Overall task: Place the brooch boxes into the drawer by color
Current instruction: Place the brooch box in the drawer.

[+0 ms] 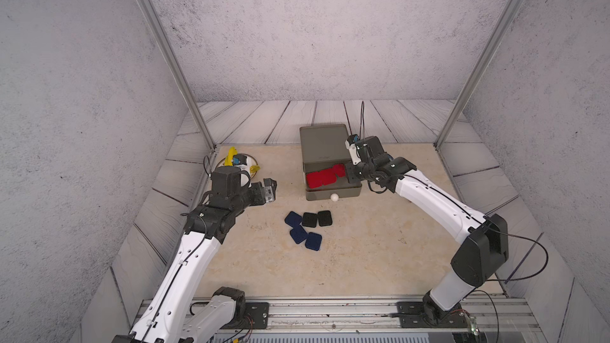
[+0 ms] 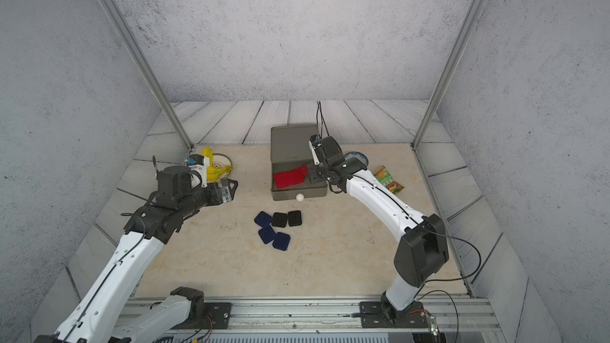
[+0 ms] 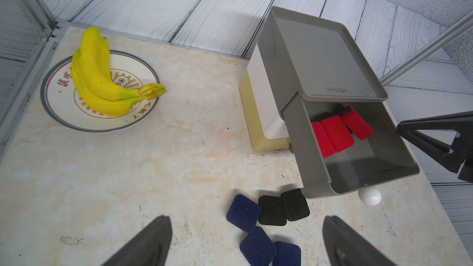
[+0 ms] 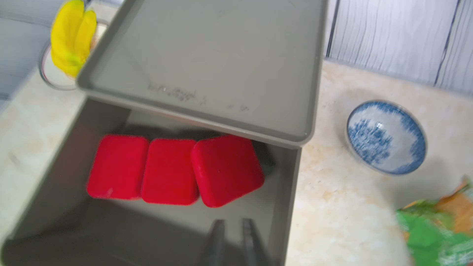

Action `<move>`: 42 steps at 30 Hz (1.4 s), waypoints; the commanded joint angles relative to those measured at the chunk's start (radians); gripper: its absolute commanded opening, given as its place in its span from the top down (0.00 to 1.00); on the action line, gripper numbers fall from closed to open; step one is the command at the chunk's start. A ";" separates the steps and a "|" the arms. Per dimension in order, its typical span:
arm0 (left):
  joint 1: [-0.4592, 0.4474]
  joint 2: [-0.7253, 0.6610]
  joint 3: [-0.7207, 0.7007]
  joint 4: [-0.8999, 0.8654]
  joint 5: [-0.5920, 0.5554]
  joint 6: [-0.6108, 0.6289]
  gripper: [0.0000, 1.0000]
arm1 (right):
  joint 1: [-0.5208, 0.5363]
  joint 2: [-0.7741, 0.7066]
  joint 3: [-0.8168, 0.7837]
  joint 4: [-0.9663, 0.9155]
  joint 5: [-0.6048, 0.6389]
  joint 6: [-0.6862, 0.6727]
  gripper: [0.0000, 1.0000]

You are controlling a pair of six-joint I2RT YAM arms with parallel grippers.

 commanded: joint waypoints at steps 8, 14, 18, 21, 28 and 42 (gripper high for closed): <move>-0.007 -0.003 0.014 0.009 0.001 0.000 0.02 | 0.000 0.061 0.027 0.041 -0.187 0.000 1.00; -0.007 0.005 0.018 0.008 -0.001 0.004 0.02 | 0.000 0.117 0.054 0.040 -0.188 -0.007 1.00; -0.007 0.005 0.015 0.004 -0.005 0.010 0.02 | -0.001 0.136 0.066 0.023 -0.114 -0.002 1.00; -0.007 0.006 0.011 0.002 -0.008 0.016 0.02 | -0.003 0.140 0.076 0.008 -0.064 -0.005 1.00; -0.007 0.000 0.005 0.000 -0.009 0.015 0.02 | -0.005 0.132 0.078 0.037 -0.038 -0.037 1.00; -0.007 -0.017 0.006 -0.002 -0.011 -0.002 0.02 | 0.011 -0.057 -0.034 0.053 -0.261 -0.072 0.68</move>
